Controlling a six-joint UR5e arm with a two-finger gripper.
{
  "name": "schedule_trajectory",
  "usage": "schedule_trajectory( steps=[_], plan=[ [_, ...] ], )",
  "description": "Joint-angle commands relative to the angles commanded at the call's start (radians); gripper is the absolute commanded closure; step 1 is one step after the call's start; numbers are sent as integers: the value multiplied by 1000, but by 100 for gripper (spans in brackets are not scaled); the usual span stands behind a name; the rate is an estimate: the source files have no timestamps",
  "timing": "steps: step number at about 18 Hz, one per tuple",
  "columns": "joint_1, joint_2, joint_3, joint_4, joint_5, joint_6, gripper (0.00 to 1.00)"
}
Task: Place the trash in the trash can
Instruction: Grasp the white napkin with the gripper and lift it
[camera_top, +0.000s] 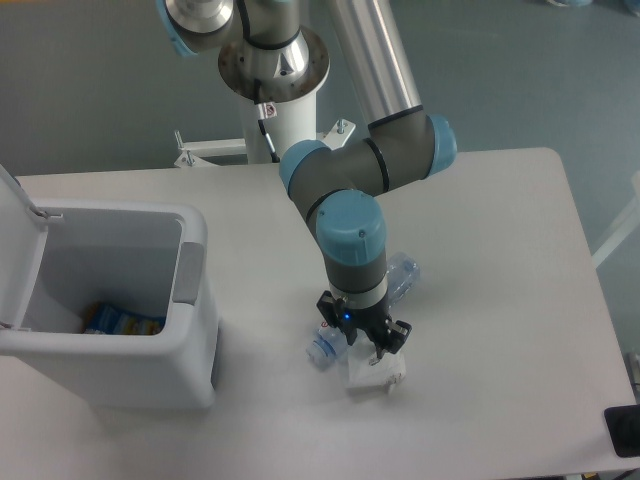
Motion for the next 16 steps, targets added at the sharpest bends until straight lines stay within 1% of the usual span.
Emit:
schedule_trajectory(
  steps=[1, 2, 4, 6, 7, 11, 13, 14, 16],
  plan=[
    [6, 2, 26, -11, -21, -23, 100],
    [14, 2, 46, -15, -69, -52, 100],
    [40, 3, 63, -18, -211, -110, 100],
    [69, 8, 72, -18, -320, -143, 100],
    [72, 9, 80, -18, -348, -158, 100],
    [86, 24, 98, -17, -390, -216, 100],
    [100, 52, 117, -17, -455, -255, 100],
    [116, 63, 118, -17, -501, -281, 100],
    [127, 100, 127, -17, -599, -325, 100]
  ],
)
